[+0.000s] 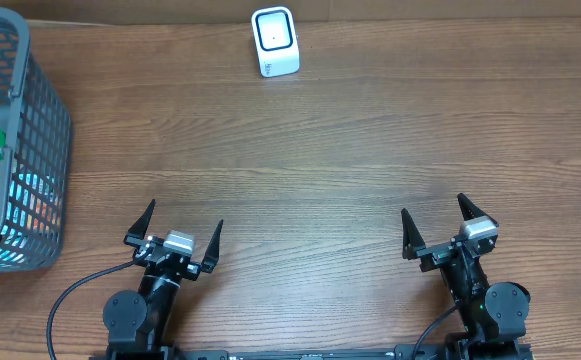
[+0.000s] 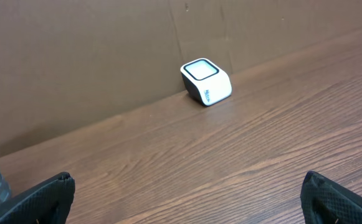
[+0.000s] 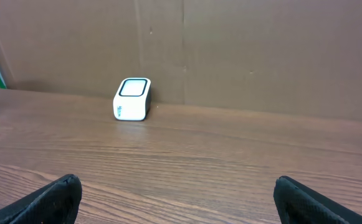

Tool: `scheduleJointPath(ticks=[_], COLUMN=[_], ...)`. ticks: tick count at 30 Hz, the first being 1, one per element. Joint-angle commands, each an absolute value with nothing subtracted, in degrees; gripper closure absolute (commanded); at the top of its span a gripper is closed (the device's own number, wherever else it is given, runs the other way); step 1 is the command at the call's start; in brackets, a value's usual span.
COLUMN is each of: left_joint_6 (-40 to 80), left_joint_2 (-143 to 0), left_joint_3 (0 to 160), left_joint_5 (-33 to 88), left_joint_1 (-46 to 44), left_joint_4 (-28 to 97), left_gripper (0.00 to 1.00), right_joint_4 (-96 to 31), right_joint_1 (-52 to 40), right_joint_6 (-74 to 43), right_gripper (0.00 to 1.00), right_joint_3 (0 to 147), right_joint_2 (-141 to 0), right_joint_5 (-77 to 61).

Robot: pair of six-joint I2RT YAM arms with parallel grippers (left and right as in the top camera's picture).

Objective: Scan the item barcode

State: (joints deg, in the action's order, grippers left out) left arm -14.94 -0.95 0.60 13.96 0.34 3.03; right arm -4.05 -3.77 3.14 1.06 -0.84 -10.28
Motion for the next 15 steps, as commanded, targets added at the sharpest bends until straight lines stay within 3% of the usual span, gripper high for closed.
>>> scheduleJointPath(ticks=[1,15], left_joint_6=[-14.11,-14.59], left_joint_2=[-0.25,-0.25], left_joint_3=[0.27,0.27], left_joint_5=[14.48,14.44], left_joint_1=[0.05,0.05], left_joint_4=[2.96,2.96], left_gripper=[0.0,0.0], right_joint_4=[-3.73,-3.73], right_joint_1=[-3.51,-3.51], right_joint_6=[2.9,2.9], right_gripper=[0.0,0.0], right_joint_3=[0.45,0.45], right_joint_2=[-0.16,-0.16], right_joint_5=[-10.57,-10.57])
